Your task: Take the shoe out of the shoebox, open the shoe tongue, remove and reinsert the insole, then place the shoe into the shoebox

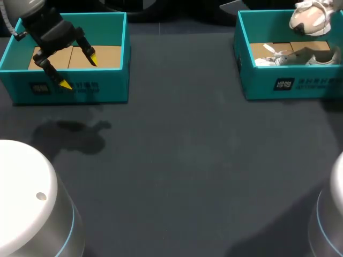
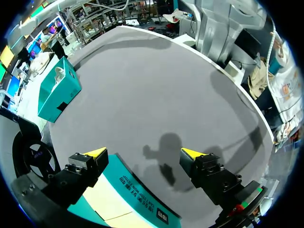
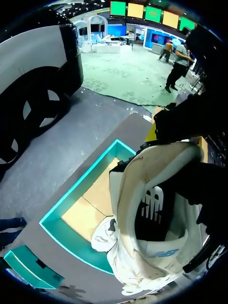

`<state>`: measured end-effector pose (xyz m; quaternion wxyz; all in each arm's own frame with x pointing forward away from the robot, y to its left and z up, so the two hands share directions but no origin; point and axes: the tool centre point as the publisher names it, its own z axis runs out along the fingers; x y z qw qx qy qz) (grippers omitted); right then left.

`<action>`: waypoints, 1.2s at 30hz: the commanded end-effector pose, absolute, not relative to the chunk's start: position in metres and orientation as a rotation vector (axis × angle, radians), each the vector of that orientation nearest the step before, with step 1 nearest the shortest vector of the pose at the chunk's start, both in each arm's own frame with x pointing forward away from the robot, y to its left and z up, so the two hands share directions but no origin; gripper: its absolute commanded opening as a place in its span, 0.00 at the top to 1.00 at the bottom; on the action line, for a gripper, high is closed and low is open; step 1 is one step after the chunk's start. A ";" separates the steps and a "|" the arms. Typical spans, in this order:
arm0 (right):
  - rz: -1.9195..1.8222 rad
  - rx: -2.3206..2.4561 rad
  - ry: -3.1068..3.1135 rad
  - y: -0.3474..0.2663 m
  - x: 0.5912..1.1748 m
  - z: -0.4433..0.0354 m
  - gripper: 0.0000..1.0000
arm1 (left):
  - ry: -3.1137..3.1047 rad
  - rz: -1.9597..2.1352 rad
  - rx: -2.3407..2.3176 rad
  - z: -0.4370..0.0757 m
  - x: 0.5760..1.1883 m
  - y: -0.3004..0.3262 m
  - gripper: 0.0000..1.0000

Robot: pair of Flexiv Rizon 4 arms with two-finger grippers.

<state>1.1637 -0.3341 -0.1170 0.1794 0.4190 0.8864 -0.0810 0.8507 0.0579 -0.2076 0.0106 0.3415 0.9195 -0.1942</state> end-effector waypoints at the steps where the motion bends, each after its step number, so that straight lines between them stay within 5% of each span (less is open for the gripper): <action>1: -0.315 1.555 2.366 -0.331 1.171 -0.112 1.00 | 2.870 -0.604 1.068 -0.208 0.851 0.058 0.00; 36: -0.129 1.899 2.038 -0.335 1.156 -0.141 1.00 | 2.870 -0.604 1.068 -0.208 0.851 0.058 0.00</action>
